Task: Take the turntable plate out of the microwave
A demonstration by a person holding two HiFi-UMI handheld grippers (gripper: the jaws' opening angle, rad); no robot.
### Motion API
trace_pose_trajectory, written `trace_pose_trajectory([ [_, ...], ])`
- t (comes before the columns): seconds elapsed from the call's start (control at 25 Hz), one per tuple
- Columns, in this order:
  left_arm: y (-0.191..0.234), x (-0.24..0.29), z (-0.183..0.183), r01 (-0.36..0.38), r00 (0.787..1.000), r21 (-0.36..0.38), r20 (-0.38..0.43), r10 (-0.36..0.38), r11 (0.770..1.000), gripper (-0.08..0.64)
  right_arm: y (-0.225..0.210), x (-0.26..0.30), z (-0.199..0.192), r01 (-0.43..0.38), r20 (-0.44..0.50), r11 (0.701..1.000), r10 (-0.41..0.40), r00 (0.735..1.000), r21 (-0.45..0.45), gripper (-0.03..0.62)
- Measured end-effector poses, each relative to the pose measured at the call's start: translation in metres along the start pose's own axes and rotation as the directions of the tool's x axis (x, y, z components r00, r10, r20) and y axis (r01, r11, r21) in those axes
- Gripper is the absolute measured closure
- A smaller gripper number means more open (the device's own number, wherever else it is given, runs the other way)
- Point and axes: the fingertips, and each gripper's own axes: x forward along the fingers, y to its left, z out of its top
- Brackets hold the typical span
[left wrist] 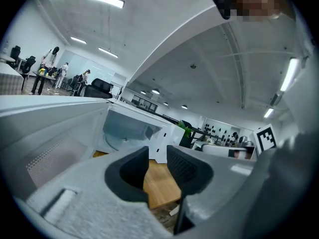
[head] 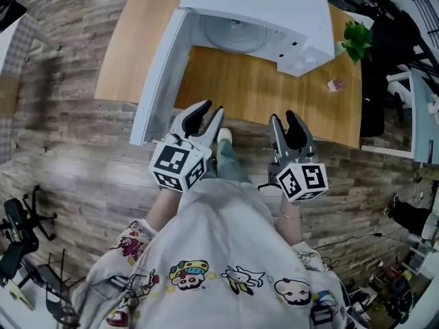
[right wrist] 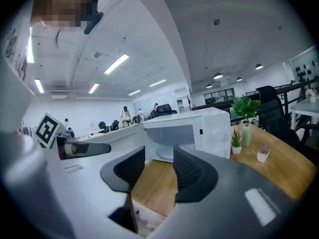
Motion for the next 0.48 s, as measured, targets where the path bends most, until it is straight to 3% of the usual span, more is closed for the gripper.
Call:
trace_pose_trajectory([
  [0.48, 0.032, 0.083, 0.045, -0.108, 0.991, -0.059, 0.078, 0.113, 0.992, 0.449, -0.056, 0.088, 0.046, -0.150, 0.041, 0.988, 0.148, 0.988, 0.042, 0.420],
])
